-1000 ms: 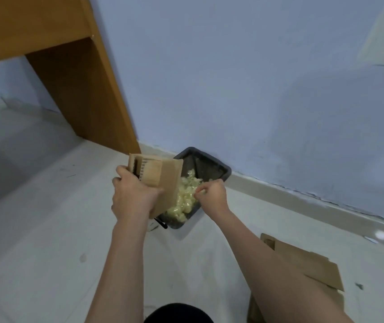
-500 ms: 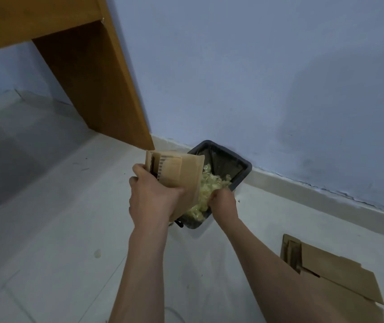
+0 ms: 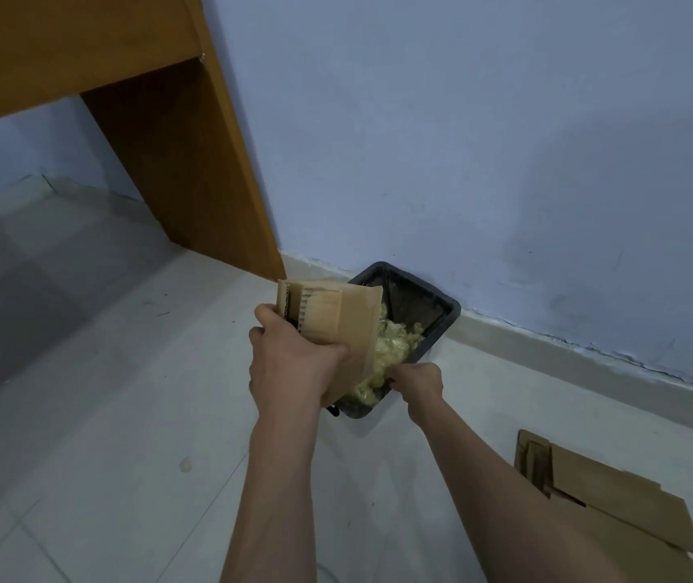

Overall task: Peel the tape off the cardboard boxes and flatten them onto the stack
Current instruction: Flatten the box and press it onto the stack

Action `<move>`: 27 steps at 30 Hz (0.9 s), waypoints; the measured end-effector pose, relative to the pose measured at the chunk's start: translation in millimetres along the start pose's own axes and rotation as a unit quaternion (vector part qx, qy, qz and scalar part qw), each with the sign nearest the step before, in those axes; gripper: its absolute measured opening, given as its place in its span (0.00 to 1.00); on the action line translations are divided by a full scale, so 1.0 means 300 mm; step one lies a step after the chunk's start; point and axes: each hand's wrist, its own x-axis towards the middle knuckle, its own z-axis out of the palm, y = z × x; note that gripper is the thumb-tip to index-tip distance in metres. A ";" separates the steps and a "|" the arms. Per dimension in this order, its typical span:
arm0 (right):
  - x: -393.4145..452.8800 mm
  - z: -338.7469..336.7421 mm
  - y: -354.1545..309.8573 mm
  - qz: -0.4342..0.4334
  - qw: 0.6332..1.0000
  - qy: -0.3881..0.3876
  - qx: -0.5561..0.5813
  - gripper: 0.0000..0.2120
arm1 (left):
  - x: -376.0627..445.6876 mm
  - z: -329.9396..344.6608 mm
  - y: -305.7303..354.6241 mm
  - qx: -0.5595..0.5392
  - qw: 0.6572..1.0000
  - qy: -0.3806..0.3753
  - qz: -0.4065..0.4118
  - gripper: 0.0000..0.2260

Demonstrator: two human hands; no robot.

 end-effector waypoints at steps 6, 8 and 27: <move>-0.041 -0.057 0.011 0.012 0.998 0.041 0.035 0.13 | 0.008 0.008 0.003 0.000 1.000 -0.004 -0.005 0.40; -0.090 -0.095 -0.015 -0.025 0.996 0.089 0.012 0.13 | 0.001 0.011 0.011 -0.001 1.000 -0.007 -0.011 0.40; -0.890 -0.820 -0.193 -0.091 0.991 -0.074 0.060 0.44 | -0.542 0.050 0.383 -0.127 0.912 -0.345 0.182 0.27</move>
